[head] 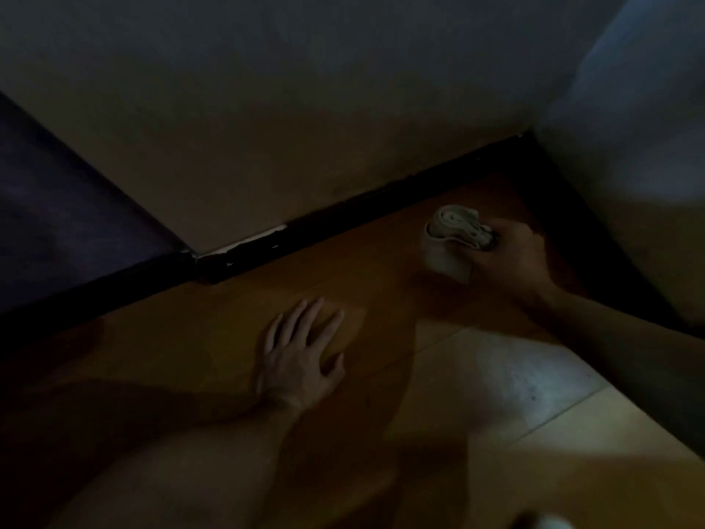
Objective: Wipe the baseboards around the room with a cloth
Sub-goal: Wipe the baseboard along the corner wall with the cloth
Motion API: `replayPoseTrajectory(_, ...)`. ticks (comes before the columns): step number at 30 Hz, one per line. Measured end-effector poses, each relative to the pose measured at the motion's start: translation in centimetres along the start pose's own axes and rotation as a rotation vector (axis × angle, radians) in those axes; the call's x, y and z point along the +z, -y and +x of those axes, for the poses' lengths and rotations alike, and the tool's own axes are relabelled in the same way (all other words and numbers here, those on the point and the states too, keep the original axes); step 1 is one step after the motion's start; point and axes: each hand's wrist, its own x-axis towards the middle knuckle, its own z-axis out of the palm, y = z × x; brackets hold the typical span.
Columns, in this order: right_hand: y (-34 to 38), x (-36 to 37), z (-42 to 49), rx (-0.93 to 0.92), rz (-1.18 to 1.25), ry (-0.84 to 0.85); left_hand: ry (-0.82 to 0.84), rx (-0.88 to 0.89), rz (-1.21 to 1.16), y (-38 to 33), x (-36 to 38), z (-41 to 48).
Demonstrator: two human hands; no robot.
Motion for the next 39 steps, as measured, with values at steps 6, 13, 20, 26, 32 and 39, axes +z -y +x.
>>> replayPoseTrajectory(6, 0.7, -0.2, 1.5, -0.014, 0.050, -0.030, 0.012, 0.028, 0.046, -0.2, -0.8, -0.2)
replayPoseTrajectory(13, 1.2, 8.1, 3.2, 0.031, 0.165, 0.023, -0.056, 0.090, 0.024, 0.2, 0.1, 0.1)
replayPoseTrajectory(20, 4.8, 12.5, 4.5, -0.236, 0.146, 0.088, -0.226, 0.075, -0.023, 0.3, 2.0, 0.3)
replayPoseTrajectory(26, 3.6, 12.7, 3.9, -0.153, 0.172, -0.111, -0.240, 0.086, -0.056, 0.2, 1.9, 0.3)
replayPoseTrajectory(32, 2.9, 11.6, 4.8, -0.107, 0.143, -0.151, -0.183, 0.062, -0.048, -0.1, 1.0, 0.1)
replayPoseTrajectory(39, 3.1, 11.2, 4.2, -0.121, 0.140, -0.098, -0.151, 0.033, -0.029, -0.6, 0.7, 0.3)
